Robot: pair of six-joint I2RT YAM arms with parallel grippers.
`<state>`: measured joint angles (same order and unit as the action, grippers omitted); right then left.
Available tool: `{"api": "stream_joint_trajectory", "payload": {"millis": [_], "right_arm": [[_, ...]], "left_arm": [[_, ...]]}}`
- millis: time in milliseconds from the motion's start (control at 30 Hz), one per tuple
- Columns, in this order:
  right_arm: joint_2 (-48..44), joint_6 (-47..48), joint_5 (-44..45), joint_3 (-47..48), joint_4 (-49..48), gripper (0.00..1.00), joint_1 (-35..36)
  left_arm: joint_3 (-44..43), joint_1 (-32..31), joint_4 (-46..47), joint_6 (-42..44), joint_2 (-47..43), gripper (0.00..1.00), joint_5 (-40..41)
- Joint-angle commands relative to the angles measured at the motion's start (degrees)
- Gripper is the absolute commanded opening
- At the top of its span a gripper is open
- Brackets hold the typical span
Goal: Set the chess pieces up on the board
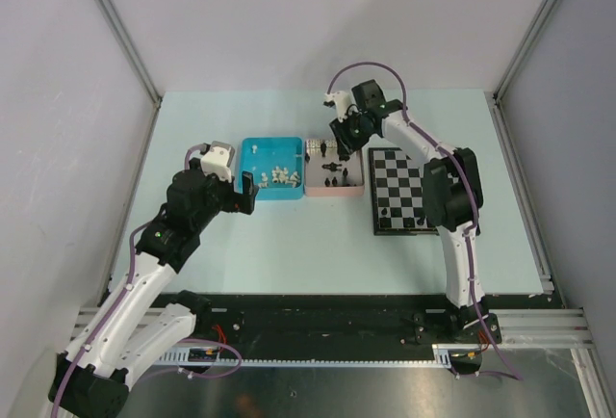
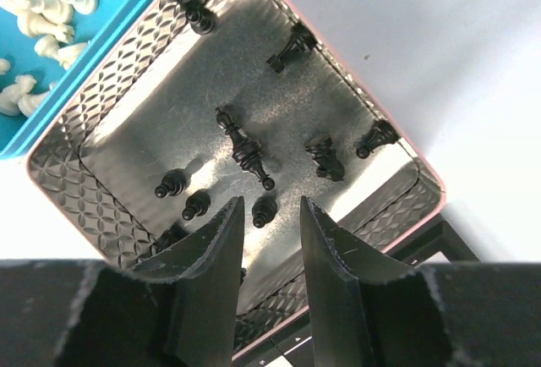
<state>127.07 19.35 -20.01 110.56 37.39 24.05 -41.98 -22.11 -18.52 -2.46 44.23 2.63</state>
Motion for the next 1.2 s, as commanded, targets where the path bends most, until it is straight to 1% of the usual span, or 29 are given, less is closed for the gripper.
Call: {"api": "stream_joint_trajectory", "payload": {"millis": [0, 300, 433, 600, 1167], "right_arm": [[0.5, 1.8, -0.9, 4.1, 2.9, 0.38, -0.3], [2.7, 5.2, 1.7, 3.8, 7.8, 0.39, 0.1], [3.8, 5.2, 1.8, 3.9, 8.5, 0.41, 0.2], [4.9, 5.2, 2.2, 4.1, 8.7, 0.41, 0.6], [7.9, 4.8, 1.6, 7.0, 10.1, 0.28, 0.6]], "left_arm": [[0.1, 0.3, 1.6, 2.3, -0.2, 0.98, -1.1], [0.1, 0.3, 1.6, 2.3, 0.1, 0.98, -1.2], [0.1, 0.3, 1.6, 2.3, 0.2, 0.99, -1.2], [0.2, 0.3, 1.6, 2.3, 0.1, 0.98, -1.1], [0.1, 0.3, 1.6, 2.3, 0.2, 0.99, -1.1]]}}
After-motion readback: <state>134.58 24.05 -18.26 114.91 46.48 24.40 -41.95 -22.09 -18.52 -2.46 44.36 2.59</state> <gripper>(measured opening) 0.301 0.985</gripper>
